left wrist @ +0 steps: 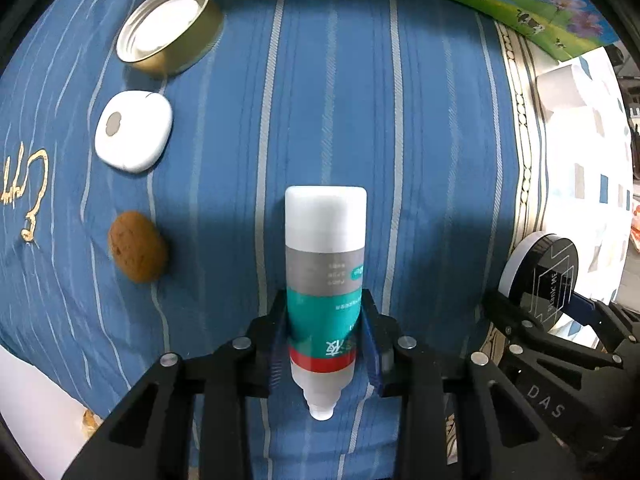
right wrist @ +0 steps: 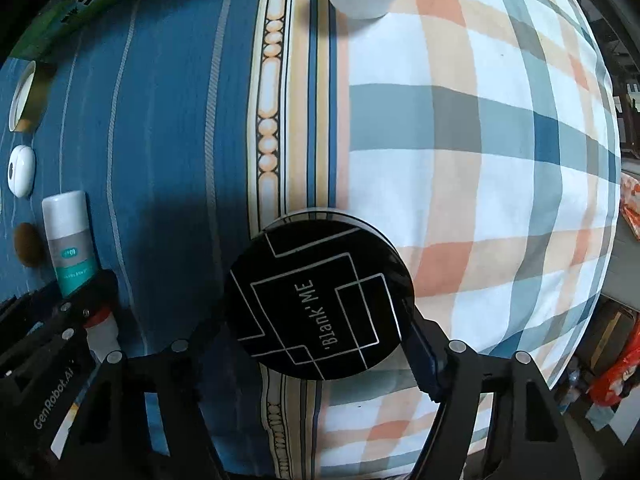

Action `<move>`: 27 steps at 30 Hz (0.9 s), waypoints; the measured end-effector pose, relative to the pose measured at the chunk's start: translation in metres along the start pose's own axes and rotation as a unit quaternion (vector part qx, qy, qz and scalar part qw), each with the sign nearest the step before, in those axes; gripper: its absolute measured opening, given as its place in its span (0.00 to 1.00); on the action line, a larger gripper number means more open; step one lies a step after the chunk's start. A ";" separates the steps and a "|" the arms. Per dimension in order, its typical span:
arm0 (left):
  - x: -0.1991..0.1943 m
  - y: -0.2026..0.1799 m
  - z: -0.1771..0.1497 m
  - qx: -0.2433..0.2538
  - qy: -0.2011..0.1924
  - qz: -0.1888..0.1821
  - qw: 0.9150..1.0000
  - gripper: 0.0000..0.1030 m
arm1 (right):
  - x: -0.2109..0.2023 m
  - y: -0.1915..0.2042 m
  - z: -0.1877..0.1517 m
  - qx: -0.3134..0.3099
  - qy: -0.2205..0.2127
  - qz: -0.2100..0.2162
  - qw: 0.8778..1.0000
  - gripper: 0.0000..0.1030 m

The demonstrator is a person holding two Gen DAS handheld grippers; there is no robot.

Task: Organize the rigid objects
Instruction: 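Carry the tube bottle and black case over the box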

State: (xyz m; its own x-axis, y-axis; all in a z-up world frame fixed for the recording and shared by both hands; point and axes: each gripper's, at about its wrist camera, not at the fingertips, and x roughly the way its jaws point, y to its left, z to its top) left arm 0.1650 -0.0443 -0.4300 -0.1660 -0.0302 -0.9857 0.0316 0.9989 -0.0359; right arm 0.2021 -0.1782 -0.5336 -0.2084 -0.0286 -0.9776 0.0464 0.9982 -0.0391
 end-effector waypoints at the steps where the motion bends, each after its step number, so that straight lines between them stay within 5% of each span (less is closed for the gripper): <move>1: -0.003 0.000 -0.001 -0.002 -0.003 -0.001 1.000 0.29 | 0.000 0.000 -0.002 0.000 -0.001 0.002 1.000 0.74; 13: -0.081 0.024 -0.012 -0.006 -0.066 -0.057 0.996 0.29 | -0.045 -0.015 -0.027 -0.019 -0.028 0.058 0.998 0.74; 22: -0.176 0.032 -0.014 0.014 -0.148 -0.099 0.984 0.29 | -0.131 -0.019 -0.024 -0.041 -0.094 0.107 0.989 0.74; 27: -0.223 0.031 0.018 0.029 -0.189 -0.102 0.976 0.29 | -0.192 -0.019 -0.003 -0.042 -0.141 0.141 0.979 0.74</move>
State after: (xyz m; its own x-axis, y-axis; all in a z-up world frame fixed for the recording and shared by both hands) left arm 0.2207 -0.0070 -0.2144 0.2016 -0.2502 -0.9470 0.0930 0.9673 -0.2358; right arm 0.2385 -0.1913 -0.3444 0.0800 0.2475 -0.9656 -0.0207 0.9689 0.2467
